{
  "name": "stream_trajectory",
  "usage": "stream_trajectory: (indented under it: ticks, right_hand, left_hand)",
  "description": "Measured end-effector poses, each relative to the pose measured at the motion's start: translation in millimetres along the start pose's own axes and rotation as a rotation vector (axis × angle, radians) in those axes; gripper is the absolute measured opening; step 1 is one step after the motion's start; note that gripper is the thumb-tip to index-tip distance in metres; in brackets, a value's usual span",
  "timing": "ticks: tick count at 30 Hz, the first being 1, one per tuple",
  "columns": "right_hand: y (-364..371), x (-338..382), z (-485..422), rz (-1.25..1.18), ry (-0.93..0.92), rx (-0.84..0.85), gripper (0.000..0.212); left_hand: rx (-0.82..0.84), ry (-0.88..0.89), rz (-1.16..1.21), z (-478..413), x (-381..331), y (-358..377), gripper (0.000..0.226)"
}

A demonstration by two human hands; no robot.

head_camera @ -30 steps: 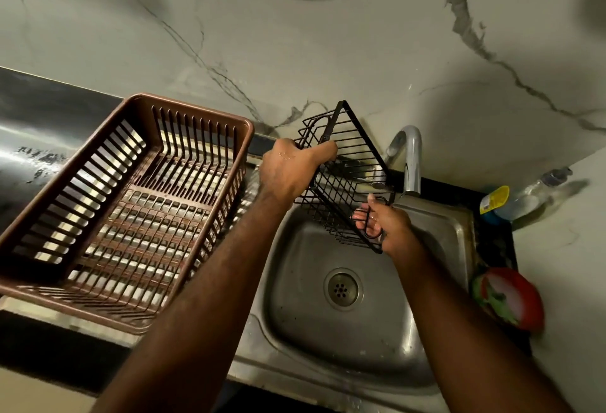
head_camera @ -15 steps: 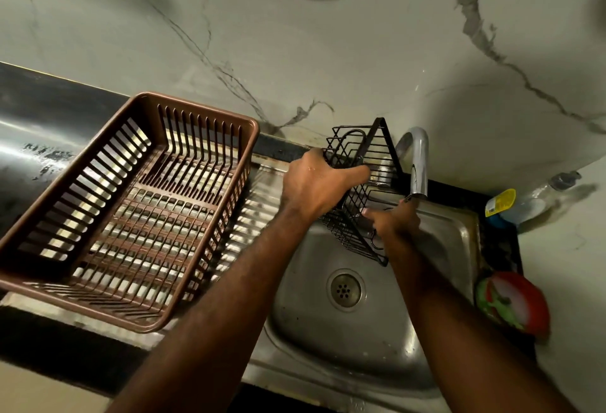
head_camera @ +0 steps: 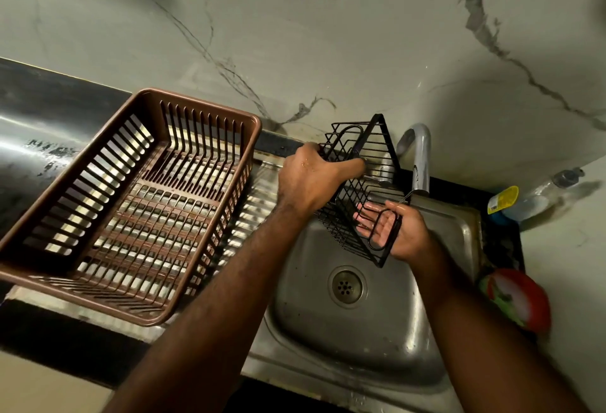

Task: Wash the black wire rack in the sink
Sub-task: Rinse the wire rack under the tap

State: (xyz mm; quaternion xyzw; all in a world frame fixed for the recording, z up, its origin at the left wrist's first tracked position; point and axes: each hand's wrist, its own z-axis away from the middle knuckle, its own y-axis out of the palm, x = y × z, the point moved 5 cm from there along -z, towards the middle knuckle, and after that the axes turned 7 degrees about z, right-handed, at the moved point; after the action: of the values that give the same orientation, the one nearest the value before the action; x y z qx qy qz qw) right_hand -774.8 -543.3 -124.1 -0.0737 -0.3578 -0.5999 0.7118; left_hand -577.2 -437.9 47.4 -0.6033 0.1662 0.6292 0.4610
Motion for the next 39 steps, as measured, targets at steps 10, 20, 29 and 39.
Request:
stream_trajectory:
  ticks: [10,20,29,39]
  right_hand:
    - [16,-11,6,0.053,0.086,-0.009,0.034]
    - [14,4,5,0.046,0.047,-0.094,0.051]
    - [12,8,4,0.168,0.075,-0.246,0.034]
    - [22,1,3,-0.101,-0.016,-0.293,0.019]
  left_hand:
    - [-0.171,0.006,0.096,5,0,-5,0.095]
    - [-0.074,0.094,0.202,3,22,-14,0.052]
    - [0.028,0.167,0.270,4,34,-9,0.043]
    - [0.051,0.286,0.331,11,37,-7,0.041]
